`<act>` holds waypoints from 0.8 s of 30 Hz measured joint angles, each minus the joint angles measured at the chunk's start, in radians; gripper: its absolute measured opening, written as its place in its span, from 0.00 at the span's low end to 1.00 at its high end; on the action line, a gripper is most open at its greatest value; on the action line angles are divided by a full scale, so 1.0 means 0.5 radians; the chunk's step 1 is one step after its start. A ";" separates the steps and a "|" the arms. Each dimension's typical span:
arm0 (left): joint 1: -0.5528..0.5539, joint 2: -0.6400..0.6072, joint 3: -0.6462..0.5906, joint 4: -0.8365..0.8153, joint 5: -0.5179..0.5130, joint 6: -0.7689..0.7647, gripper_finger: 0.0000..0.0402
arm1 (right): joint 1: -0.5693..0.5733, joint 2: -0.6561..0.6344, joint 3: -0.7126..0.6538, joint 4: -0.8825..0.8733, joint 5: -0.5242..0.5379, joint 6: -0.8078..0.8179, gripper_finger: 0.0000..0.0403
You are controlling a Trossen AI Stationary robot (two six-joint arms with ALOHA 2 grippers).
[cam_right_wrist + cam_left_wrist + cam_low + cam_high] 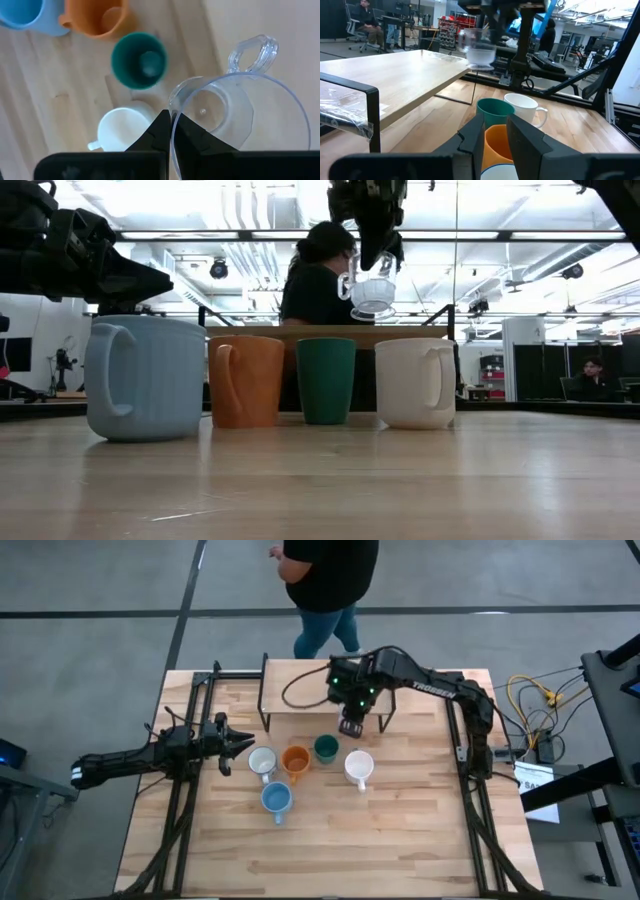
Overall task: Stack small to large cups/mugs on shelf
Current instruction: Put the transparent mug on the shelf
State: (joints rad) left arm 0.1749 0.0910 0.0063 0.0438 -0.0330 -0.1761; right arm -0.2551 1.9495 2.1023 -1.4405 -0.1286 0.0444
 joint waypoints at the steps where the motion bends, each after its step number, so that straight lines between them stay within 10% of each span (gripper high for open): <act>1: -0.001 0.000 0.000 0.000 -0.001 0.000 0.17 | -0.022 0.000 0.006 0.001 0.001 0.000 0.02; 24: -0.001 0.000 0.000 0.000 -0.001 0.000 0.17 | -0.472 0.000 0.032 -0.060 0.071 -0.159 0.02</act>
State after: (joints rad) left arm 0.1746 0.0910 0.0063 0.0437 -0.0334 -0.1761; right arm -0.4909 1.9495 2.1185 -1.4703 -0.0933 -0.0350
